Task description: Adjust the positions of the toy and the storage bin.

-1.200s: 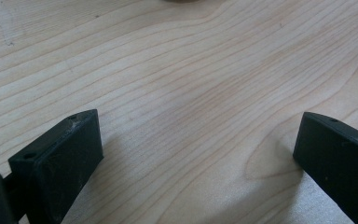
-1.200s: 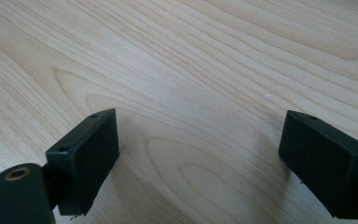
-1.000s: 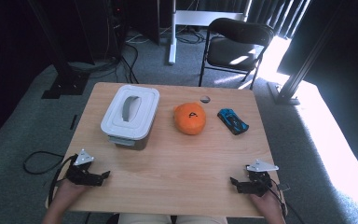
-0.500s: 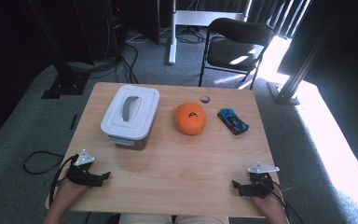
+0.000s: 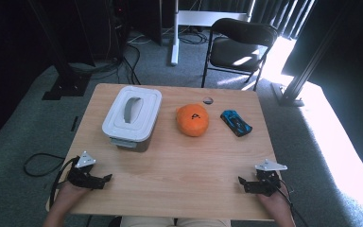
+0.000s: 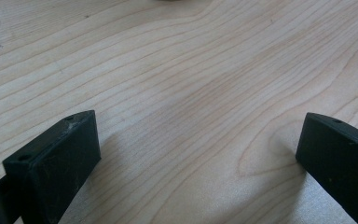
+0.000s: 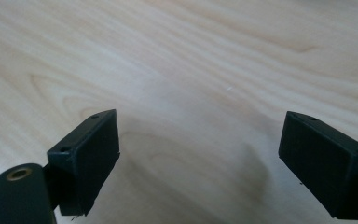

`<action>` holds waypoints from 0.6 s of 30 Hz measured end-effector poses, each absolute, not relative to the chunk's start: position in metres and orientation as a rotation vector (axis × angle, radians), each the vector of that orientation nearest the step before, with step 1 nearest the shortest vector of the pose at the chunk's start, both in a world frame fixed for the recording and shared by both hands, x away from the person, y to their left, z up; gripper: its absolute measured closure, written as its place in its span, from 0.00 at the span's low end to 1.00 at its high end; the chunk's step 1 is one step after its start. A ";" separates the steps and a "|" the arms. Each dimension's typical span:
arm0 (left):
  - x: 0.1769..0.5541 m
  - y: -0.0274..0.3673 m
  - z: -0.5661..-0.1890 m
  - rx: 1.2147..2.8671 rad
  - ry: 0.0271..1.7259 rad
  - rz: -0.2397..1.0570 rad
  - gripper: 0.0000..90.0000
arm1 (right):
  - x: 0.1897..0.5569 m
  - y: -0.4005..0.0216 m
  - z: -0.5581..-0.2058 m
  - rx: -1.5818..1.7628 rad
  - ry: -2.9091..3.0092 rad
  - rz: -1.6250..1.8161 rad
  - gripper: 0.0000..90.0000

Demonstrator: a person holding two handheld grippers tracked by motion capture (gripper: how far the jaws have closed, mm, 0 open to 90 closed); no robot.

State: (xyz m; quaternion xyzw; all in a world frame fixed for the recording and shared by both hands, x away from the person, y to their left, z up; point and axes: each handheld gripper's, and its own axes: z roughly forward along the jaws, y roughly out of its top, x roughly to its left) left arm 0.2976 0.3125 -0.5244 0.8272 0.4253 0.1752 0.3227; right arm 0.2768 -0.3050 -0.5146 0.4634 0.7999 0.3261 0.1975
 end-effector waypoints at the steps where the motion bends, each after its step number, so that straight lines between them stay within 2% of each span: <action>1: 0.298 0.313 -0.524 2.172 1.116 0.460 0.00 | 0.279 -0.306 -0.511 1.295 2.228 0.920 0.13; 18: 0.298 0.313 -0.524 2.172 1.115 0.459 0.00 | 0.302 -0.305 -0.482 1.262 2.153 0.949 0.13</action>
